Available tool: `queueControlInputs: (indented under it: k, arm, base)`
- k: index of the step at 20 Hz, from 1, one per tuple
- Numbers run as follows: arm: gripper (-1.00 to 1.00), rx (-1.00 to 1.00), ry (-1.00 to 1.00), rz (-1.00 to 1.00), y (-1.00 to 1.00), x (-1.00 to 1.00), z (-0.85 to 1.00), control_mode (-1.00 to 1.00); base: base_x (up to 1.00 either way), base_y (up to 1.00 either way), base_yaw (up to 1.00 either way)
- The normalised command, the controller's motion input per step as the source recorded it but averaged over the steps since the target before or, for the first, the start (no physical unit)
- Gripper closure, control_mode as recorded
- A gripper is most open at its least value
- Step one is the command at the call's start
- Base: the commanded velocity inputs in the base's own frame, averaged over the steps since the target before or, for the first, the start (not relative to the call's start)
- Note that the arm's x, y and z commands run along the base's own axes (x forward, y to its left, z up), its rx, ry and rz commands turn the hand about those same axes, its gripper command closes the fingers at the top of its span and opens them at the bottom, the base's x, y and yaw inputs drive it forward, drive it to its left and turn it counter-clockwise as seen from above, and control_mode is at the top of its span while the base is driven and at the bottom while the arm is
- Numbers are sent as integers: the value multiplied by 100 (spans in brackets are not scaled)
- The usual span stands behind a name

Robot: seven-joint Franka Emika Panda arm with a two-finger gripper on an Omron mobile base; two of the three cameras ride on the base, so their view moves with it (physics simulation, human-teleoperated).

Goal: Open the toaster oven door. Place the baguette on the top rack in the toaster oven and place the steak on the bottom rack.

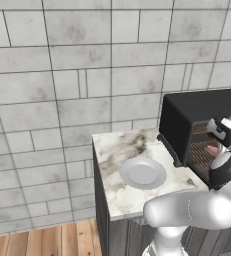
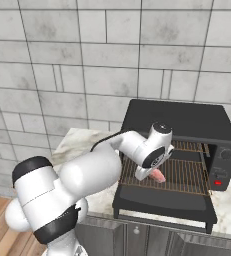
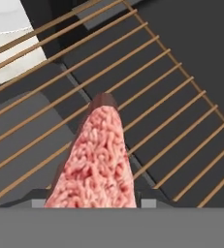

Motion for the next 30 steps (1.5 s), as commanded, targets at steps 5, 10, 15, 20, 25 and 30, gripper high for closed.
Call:
queueControlInputs:
  k: [5,10,15,20,25,30]
  arm:
    - [-100,5,-4,-3,-10,0,-5,-100]
    - [-100,10,-1,-9,-9,-1,3,-100]
    - [-100,9,0,-11,-3,0,11,-100]
    - [-100,8,0,-17,-7,-21,33,-100]
    - [-100,1,0,-23,-3,-41,13,-100]
    - [-100,0,0,-28,0,-42,0,-100]
  base:
    - [0,0,0]
    - [0,0,0]
    - [0,0,0]
    - [0,0,0]
    - [0,0,0]
    - [0,0,0]
